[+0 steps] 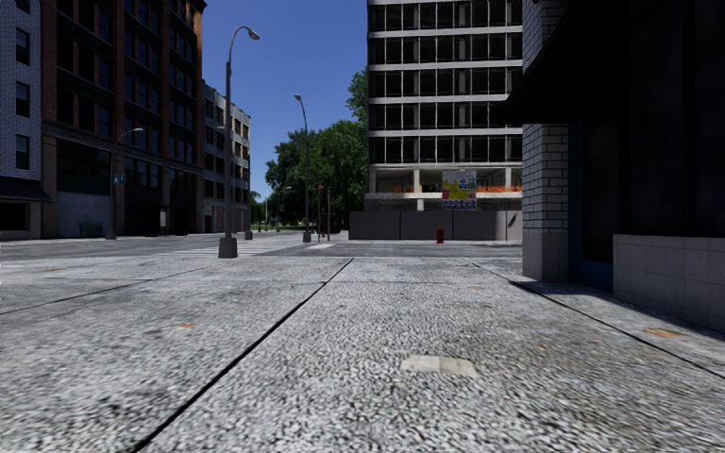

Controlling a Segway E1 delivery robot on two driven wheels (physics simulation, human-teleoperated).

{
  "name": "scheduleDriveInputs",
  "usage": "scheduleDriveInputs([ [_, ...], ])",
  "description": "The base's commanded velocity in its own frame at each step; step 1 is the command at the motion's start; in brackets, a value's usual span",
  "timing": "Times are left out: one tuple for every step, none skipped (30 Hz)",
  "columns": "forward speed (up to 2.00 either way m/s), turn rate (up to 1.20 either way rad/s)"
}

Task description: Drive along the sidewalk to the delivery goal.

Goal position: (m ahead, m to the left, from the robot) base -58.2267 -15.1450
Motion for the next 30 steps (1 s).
scheduleDriveInputs([
  [0.45,0.24],
  [0.54,0.33],
  [0.67,0.39],
  [0.72,0.41],
  [0.82,0.43],
  [0.86,0.46],
  [0.88,0.47],
  [0.88,0.48],
  [0.88,0.48],
  [0.88,0.51],
  [0.88,0.53],
  [0.89,0.54],
  [0.89,0.54],
  [0.89,0.54],
  [0.89,0.55],
  [0.89,0.55],
  [0.89,0.55],
  [0.89,0.55],
  [0.89,0.57],
  [0.89,0.58],
  [0.89,0.58],
  [0.89,0.58],
  [0.89,0.59],
  [0.89,0.59],
  [0.89,0.59],
  [0.90,0.60],
  [0.90,0.60],
  [0.91,0.60],
  [0.92,0.61],
  [0.94,0.61],
])
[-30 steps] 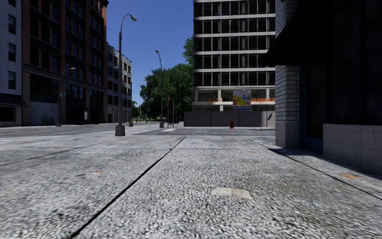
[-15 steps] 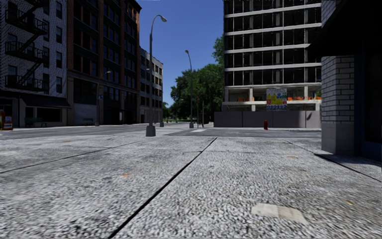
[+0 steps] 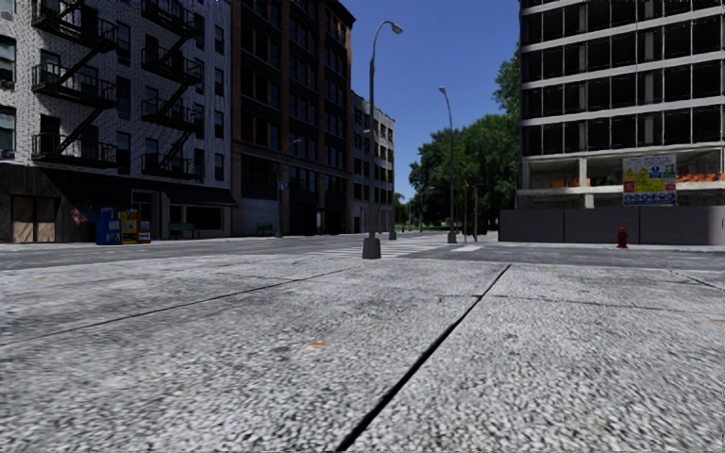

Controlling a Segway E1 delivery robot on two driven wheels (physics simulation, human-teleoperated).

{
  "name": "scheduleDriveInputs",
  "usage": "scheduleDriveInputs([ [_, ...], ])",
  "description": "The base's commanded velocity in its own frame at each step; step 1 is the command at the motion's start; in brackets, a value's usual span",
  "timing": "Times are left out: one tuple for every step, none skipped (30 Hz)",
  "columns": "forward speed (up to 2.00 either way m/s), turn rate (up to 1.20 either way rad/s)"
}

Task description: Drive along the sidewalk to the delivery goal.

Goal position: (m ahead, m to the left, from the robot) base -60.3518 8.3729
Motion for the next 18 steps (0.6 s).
scheduleDriveInputs([
  [0.95,0.61],
  [0.96,0.61],
  [0.96,0.61],
  [0.96,0.61],
  [0.96,0.61],
  [0.97,0.61],
  [0.98,0.61],
  [0.98,0.61],
  [0.98,0.61],
  [0.98,0.61],
  [0.99,0.61],
  [1.02,0.62],
  [1.02,0.62],
  [1.08,0.62],
  [1.11,0.62],
  [1.13,0.62],
  [1.13,0.62],
  [1.13,0.62],
])
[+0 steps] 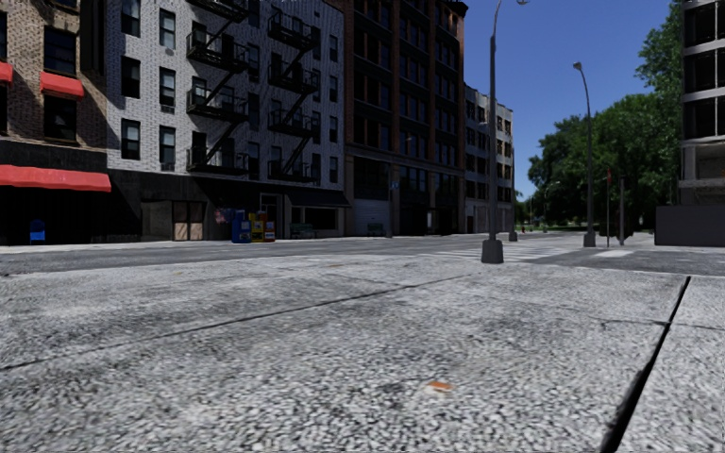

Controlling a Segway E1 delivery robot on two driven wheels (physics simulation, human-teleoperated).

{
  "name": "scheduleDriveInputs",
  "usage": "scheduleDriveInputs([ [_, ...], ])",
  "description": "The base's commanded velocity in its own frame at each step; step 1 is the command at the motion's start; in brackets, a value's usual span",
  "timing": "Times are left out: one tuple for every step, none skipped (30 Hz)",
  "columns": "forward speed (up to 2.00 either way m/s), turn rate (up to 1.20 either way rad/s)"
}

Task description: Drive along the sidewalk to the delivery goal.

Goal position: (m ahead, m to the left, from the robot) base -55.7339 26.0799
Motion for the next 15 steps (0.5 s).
scheduleDriveInputs([
  [1.13,0.62],
  [1.13,0.62],
  [1.15,0.62],
  [1.16,0.62],
  [1.16,0.62],
  [1.19,0.62],
  [1.19,0.62],
  [1.22,0.62],
  [1.22,0.62],
  [1.23,0.62],
  [1.24,0.62],
  [1.24,0.62],
  [1.24,0.63],
  [1.24,0.65],
  [1.24,0.67],
])
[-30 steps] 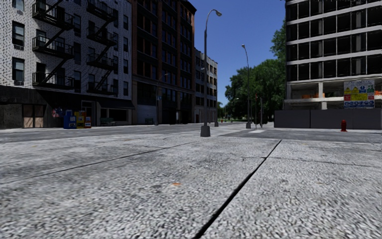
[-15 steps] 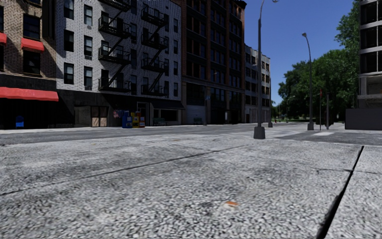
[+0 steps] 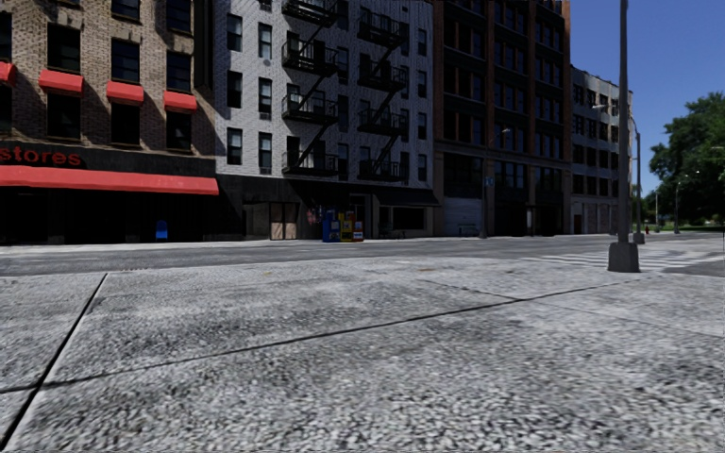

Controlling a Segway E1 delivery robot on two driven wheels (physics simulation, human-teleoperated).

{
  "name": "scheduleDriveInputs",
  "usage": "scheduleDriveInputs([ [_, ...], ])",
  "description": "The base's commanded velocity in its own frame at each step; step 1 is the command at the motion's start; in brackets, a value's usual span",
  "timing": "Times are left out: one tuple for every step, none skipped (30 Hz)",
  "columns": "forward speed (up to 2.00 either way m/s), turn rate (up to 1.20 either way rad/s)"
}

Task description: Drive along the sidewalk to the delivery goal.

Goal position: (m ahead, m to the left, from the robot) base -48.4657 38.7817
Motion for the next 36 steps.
scheduleDriveInputs([
  [1.24,0.67],
  [1.24,0.68],
  [1.24,0.68],
  [1.24,0.68],
  [1.24,0.68],
  [1.24,0.69],
  [1.24,0.70],
  [1.24,0.74],
  [1.24,0.74],
  [1.24,0.76],
  [1.24,0.76],
  [1.24,0.76],
  [1.24,0.76],
  [1.24,0.76],
  [1.24,0.76],
  [1.24,0.76],
  [1.24,0.76],
  [1.24,0.76],
  [1.24,0.76],
  [1.24,0.76],
  [1.24,0.76],
  [1.24,0.77],
  [1.24,0.77],
  [1.24,0.77],
  [1.24,0.77],
  [1.24,0.77],
  [1.24,0.77],
  [1.24,0.77],
  [1.24,0.77],
  [1.24,0.77],
  [1.24,0.77],
  [1.24,0.77],
  [1.24,0.77],
  [1.24,0.77],
  [1.24,0.77],
  [1.24,0.77],
])
